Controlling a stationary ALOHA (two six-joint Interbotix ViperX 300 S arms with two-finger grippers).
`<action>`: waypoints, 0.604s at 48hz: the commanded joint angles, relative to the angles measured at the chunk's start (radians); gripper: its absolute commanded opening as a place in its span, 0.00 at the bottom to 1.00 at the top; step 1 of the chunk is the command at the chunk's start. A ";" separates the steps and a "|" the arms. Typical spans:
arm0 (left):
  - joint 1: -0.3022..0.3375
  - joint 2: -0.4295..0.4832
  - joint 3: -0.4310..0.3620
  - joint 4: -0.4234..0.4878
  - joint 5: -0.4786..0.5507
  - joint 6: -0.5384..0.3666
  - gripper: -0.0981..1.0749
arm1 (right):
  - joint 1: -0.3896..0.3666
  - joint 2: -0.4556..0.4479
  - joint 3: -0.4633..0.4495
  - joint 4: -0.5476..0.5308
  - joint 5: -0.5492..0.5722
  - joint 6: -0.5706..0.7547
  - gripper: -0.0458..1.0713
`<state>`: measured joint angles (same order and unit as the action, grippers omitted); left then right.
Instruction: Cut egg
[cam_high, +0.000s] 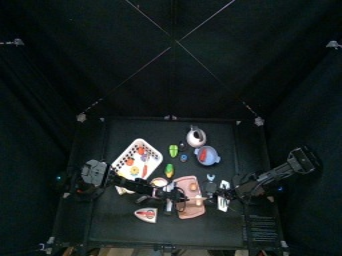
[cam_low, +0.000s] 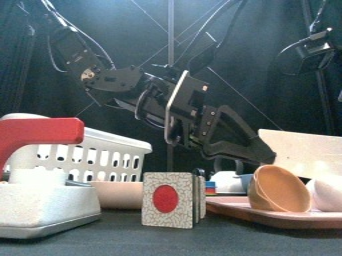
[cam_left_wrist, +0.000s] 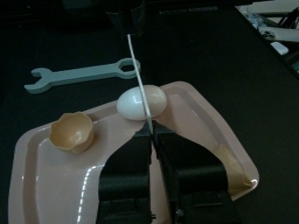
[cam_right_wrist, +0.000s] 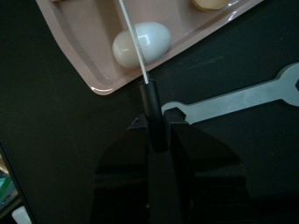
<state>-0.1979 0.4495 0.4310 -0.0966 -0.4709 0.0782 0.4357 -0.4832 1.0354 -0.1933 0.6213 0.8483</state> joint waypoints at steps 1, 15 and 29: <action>-0.043 -0.005 0.009 -0.017 0.015 0.000 0.45 | 0.005 0.008 0.012 0.009 0.006 0.008 0.41; -0.043 0.005 0.008 -0.044 0.017 0.000 0.45 | 0.003 0.038 0.012 0.008 -0.028 0.008 0.41; -0.043 0.015 -0.009 -0.044 0.071 0.000 0.45 | 0.005 0.067 0.012 0.006 -0.048 0.006 0.41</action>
<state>-0.2102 0.4648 0.4203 -0.1442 -0.4372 0.0782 0.4357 -0.4295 1.0385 -0.1933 0.5660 0.8468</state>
